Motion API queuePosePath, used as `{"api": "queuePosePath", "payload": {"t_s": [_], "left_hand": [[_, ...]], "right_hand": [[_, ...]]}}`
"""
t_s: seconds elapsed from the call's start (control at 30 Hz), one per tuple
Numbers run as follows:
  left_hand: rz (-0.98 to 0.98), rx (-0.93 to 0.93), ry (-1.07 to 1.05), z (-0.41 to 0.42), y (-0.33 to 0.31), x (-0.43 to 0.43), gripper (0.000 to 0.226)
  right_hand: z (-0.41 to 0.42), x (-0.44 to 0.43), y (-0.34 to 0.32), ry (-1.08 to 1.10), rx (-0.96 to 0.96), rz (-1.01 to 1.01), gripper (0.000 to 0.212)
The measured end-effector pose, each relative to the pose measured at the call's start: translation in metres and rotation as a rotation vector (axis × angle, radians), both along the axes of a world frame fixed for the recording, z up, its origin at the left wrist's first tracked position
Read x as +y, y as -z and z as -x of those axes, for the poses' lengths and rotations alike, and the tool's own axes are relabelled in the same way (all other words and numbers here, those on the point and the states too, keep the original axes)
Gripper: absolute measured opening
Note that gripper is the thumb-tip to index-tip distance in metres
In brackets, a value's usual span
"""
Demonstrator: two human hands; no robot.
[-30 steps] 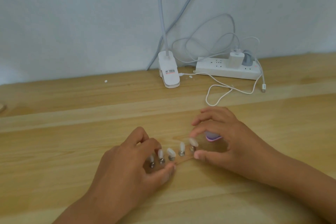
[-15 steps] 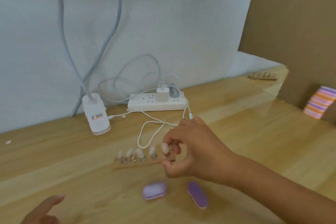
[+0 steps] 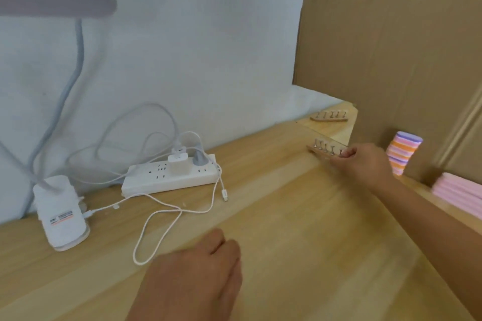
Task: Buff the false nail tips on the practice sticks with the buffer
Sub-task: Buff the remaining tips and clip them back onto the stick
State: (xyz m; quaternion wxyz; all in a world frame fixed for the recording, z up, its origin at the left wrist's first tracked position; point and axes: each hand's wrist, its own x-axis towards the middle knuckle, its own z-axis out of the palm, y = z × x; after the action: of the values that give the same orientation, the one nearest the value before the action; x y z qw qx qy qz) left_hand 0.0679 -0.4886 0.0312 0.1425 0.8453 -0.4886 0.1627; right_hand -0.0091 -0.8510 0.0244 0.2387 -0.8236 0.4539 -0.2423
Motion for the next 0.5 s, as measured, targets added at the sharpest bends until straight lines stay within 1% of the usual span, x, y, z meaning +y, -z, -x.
{"api": "queuePosePath", "payload": {"t_s": [0.03, 0.07, 0.1, 0.2, 0.3, 0.4, 0.5], "left_hand": [[0.018, 0.010, 0.083, 0.007, -0.003, -0.030, 0.022], [0.026, 0.008, 0.110, 0.008, -0.007, -0.055, 0.022], [-0.049, 0.091, 0.113, 0.003, -0.003, -0.087, 0.022], [-0.097, 0.249, 0.106, -0.009, 0.011, -0.162, 0.019], [-0.072, 0.260, 0.091, -0.005, 0.026, -0.211, 0.018], [-0.058, 0.232, 0.130, 0.002, 0.032, -0.240, 0.020], [-0.034, 0.191, 0.158, 0.004, 0.039, -0.251, 0.021]], "right_hand": [[-0.002, -0.003, 0.006, 0.014, -0.007, -0.010, 0.029], [-0.005, -0.006, 0.011, 0.033, 0.003, -0.009, 0.027], [-0.009, -0.009, 0.015, 0.058, 0.020, -0.001, 0.025], [-0.020, -0.021, 0.022, 0.140, 0.050, 0.015, 0.021], [-0.032, -0.036, 0.026, 0.176, 0.095, 0.037, 0.026], [-0.042, -0.045, 0.026, 0.240, 0.128, 0.063, 0.040], [-0.043, -0.045, 0.030, 0.268, 0.060, 0.136, 0.044]]}}
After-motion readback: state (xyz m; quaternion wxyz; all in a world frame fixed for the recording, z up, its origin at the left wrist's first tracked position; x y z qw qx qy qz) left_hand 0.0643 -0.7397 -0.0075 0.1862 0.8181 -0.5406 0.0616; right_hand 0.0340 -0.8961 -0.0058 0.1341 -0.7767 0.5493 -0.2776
